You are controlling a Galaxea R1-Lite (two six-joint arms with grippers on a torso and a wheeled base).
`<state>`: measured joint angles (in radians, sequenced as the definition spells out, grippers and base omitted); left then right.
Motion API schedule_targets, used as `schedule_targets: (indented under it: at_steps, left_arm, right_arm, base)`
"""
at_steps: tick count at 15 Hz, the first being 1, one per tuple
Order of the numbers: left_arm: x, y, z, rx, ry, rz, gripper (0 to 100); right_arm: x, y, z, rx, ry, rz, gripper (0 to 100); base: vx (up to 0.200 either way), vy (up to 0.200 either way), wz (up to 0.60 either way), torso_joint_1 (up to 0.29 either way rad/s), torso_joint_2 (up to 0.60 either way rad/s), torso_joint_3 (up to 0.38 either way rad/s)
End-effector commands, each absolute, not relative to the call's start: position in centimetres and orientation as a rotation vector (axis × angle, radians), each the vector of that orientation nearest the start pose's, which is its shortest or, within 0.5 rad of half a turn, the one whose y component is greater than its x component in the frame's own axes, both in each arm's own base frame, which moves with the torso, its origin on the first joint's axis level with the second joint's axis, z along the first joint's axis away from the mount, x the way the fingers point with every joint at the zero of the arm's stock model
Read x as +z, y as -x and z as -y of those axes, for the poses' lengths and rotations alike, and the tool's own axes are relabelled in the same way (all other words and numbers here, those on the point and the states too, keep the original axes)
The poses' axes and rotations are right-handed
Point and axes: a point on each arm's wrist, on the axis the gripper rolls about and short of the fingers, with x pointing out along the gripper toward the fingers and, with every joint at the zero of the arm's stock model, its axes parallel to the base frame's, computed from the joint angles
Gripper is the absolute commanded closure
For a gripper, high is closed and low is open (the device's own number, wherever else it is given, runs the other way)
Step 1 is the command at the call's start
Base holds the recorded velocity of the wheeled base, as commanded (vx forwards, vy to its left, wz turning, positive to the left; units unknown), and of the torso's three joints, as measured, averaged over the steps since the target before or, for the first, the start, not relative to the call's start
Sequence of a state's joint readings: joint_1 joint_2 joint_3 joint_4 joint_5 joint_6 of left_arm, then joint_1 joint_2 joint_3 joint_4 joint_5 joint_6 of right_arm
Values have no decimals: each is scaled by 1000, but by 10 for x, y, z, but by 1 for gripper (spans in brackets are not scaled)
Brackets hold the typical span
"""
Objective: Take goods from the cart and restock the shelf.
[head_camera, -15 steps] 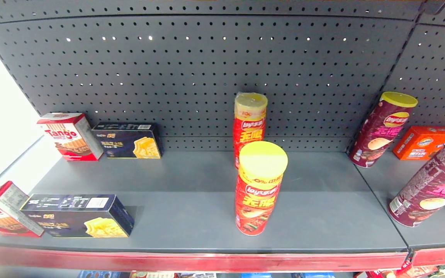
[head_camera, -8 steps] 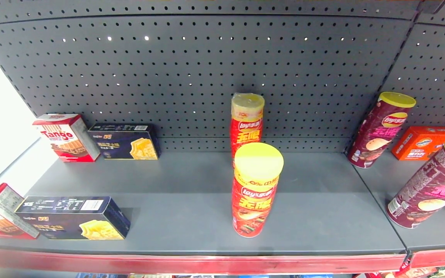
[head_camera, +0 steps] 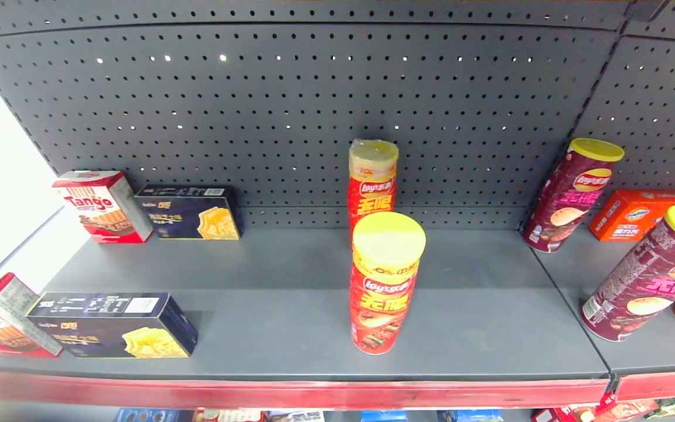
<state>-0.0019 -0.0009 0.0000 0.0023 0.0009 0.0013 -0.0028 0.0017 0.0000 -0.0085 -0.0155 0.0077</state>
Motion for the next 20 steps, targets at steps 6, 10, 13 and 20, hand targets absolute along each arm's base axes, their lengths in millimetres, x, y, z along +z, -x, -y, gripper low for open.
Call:
schedule_targets:
  at_steps: [6,10,13,20]
  left_arm:
    - [75,23,0,-2,-2,-2,0]
    - [75,23,0,-2,0,-2,0]
    - [75,23,0,-2,-2,-2,0]
    - [75,23,0,-2,0,-2,0]
  right_arm:
    - [76,23,0,-17,-8,5,0]
    - [76,23,0,-17,-8,5,0]
    - [76,23,0,-17,-8,5,0]
    - [76,23,0,-17,-8,5,0]
  base:
    - [0,0,0,0,0,0]
    - [-50,0,0,-1,-2,1]
    - [0,0,0,0,0,0]
    - [-57,0,0,1,0,1]
